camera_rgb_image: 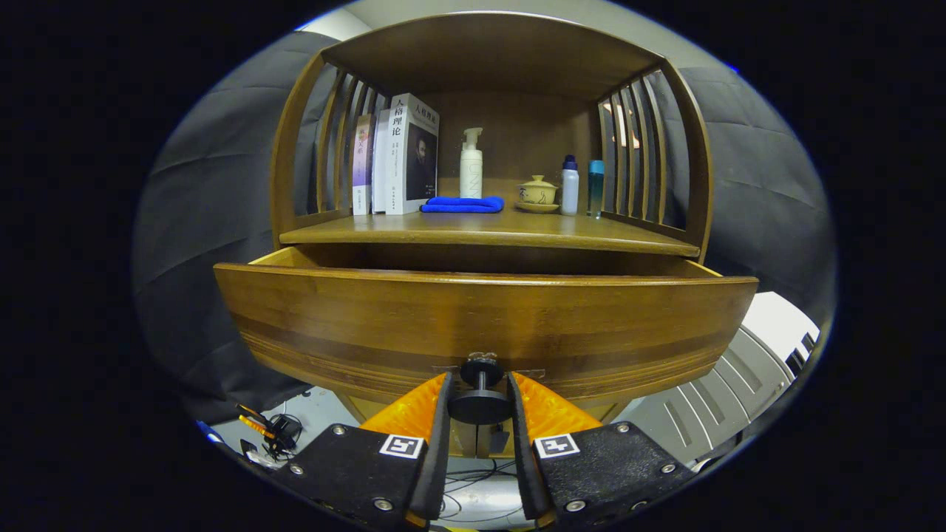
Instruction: Pull open the drawer, take out the items inside it, and place them on the countertop above the cabinet.
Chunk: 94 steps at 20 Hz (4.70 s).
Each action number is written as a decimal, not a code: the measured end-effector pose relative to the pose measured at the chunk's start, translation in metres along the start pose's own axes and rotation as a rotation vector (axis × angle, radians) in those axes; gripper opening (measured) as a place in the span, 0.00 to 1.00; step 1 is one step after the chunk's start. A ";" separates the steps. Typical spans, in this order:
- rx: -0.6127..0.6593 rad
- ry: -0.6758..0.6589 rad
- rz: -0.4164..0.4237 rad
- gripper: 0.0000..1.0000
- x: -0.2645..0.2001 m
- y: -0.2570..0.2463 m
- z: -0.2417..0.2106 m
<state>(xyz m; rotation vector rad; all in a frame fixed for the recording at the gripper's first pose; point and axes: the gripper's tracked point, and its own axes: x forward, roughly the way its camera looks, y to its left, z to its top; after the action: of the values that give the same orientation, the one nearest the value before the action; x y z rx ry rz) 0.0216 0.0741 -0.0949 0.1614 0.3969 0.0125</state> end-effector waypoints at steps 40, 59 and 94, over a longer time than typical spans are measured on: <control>0.123 -0.076 0.033 0.95 -0.113 -0.010 0.041; 0.125 0.334 -0.304 0.96 -0.010 -0.113 0.061; 0.309 0.805 -0.342 0.55 0.029 -0.118 -0.037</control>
<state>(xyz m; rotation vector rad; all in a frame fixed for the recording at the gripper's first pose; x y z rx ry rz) 0.0314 -0.0352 -0.1587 0.3929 1.2274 -0.3313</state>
